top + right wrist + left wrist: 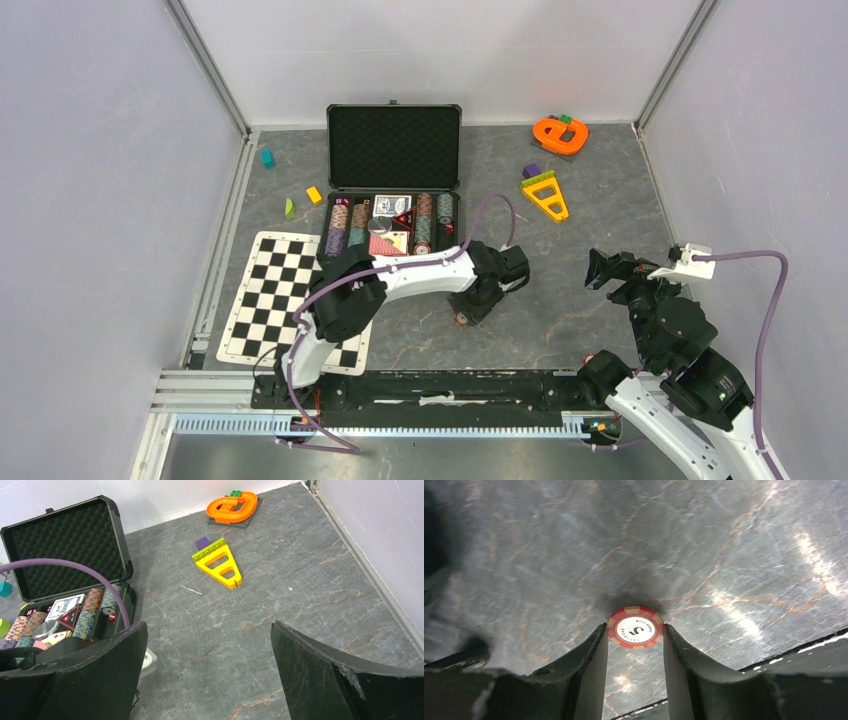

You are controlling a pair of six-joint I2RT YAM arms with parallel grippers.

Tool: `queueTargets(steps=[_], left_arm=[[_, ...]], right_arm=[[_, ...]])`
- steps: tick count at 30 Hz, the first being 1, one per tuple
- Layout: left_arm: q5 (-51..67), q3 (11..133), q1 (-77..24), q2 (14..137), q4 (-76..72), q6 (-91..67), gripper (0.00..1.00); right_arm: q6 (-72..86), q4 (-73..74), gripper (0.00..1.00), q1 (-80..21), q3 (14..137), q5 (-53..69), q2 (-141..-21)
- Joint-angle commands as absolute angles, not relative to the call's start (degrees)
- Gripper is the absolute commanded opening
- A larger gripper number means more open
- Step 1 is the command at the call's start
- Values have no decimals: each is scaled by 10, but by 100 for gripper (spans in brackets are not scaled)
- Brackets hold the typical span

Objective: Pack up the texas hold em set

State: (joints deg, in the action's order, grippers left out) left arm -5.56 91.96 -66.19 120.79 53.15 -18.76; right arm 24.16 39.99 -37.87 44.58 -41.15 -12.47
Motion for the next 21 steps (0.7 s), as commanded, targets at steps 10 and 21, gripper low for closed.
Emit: queueTargets(steps=[10,21], left_arm=[[-112,950,-543,1073,561,-137,38],[-131,977,-450,1088,552,-129,38]], right_arm=[[240,389,99,-381,457,-416,-132],[239,384,98,-382,448,-420,-133]])
